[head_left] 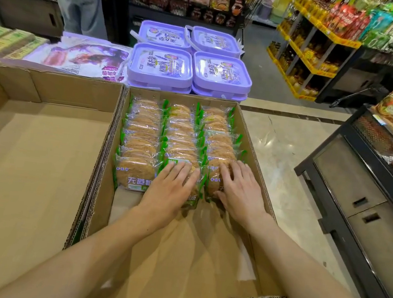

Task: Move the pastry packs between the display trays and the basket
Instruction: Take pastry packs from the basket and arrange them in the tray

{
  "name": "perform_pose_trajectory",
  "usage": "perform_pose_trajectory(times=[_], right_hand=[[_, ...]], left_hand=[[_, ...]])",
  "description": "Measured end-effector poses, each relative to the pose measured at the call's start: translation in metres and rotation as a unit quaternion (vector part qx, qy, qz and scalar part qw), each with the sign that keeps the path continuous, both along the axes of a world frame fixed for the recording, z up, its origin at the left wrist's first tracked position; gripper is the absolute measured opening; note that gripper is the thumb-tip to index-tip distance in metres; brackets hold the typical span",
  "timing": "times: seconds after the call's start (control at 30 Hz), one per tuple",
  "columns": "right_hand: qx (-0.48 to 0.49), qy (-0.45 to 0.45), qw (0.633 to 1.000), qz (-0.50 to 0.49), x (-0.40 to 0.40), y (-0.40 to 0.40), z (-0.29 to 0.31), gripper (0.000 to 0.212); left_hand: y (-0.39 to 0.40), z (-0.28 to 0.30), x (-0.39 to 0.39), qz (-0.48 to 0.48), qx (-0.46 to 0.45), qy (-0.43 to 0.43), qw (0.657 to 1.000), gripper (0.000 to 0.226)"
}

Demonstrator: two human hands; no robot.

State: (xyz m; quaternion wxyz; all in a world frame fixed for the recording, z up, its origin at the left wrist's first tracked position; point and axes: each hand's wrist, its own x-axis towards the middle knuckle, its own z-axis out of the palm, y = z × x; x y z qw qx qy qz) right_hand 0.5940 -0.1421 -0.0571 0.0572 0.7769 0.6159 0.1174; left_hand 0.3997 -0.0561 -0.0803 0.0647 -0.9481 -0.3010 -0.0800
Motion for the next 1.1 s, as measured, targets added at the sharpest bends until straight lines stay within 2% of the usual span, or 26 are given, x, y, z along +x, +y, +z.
perform_pose_trajectory(times=[0.23, 0.37, 0.43, 0.53, 0.67, 0.77, 0.83, 0.93, 1.1], right_hand=[[0.005, 0.018, 1.000, -0.021, -0.005, 0.000, -0.009, 0.087], [0.009, 0.061, 0.997, -0.053, -0.014, -0.008, 0.010, 0.087], [0.058, 0.107, 0.990, -0.074, -0.026, -0.027, 0.026, 0.079], [0.133, 0.105, 0.983, -0.067, -0.043, -0.072, 0.049, 0.070], [0.150, 0.109, 0.978, -0.100, -0.080, -0.162, 0.064, 0.068], [0.151, 0.130, 0.964, -0.174, -0.120, -0.246, 0.061, 0.069], [0.143, 0.145, 0.952, -0.227, -0.146, -0.301, 0.054, 0.069], [0.123, 0.161, 0.928, -0.312, -0.183, -0.402, 0.044, 0.071], [0.138, 0.192, 0.861, -0.450, -0.238, -0.565, 0.010, 0.073]], left_hand=[[-0.008, 0.003, 0.003, 0.004, 0.007, 0.031, 0.999, 0.091], [-0.006, 0.019, -0.002, 0.006, -0.032, 0.047, 0.998, 0.089], [-0.016, 0.034, -0.007, -0.002, -0.018, 0.060, 0.998, 0.089], [-0.041, 0.055, -0.017, -0.018, -0.018, 0.052, 0.998, 0.081], [-0.089, 0.075, -0.036, -0.095, -0.038, -0.046, 0.994, 0.068], [-0.153, 0.077, -0.050, -0.198, -0.053, -0.172, 0.963, 0.049], [-0.199, 0.070, -0.062, -0.244, -0.071, -0.213, 0.943, 0.043], [-0.279, 0.045, -0.078, -0.294, -0.118, -0.191, 0.929, 0.047], [-0.394, -0.008, -0.098, -0.394, -0.179, -0.136, 0.891, 0.046]])
